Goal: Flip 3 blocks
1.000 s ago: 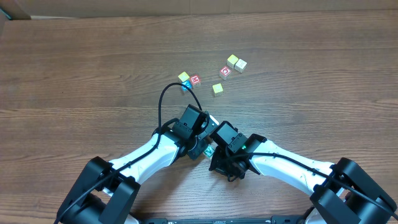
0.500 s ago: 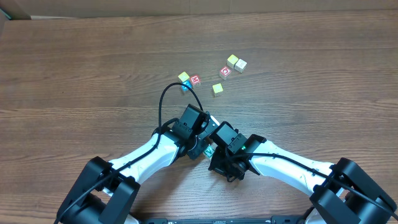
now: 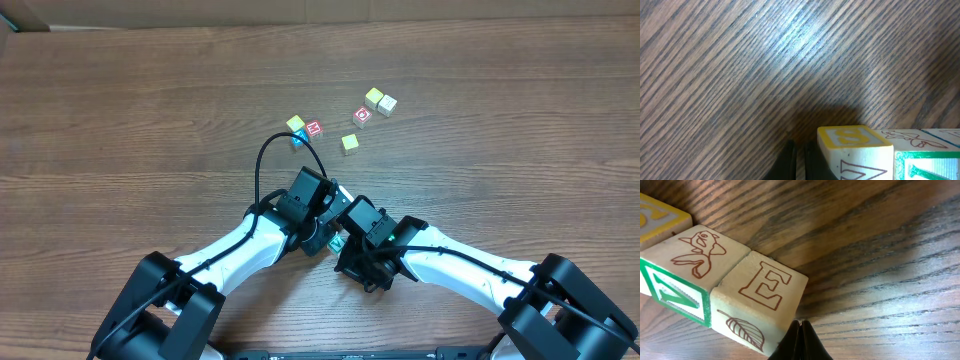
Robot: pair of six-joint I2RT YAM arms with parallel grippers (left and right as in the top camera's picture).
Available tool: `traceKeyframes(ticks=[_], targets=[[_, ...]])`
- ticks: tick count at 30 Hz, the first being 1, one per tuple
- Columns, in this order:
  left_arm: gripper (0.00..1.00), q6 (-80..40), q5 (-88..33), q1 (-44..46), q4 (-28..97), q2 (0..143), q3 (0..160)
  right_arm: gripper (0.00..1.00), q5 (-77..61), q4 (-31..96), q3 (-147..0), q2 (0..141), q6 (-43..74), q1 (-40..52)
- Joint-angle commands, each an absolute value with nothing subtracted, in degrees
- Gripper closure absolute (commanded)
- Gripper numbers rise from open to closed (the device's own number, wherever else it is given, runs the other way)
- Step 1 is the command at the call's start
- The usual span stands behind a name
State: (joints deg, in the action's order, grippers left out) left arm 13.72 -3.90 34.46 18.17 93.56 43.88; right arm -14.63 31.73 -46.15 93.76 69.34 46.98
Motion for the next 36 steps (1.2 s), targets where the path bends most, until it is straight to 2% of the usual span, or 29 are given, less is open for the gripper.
traceKeyframes(ticks=[1, 15, 36], targets=[[0.95, 14.2, -20.6, 37.5, 19.2, 94.5, 44.0, 0.96, -12.1, 25.8, -48.8, 92.8, 69.3, 46.9], [0.91, 13.3, -20.6, 37.5, 18.9, 95.3, 44.0, 0.96, -11.4, 25.7, -48.8, 94.3, 69.2, 46.9], [0.94, 13.1, -20.5, 37.5, 17.7, 98.2, 44.0, 0.96, -10.5, 25.3, -48.8, 94.3, 69.3, 46.9]])
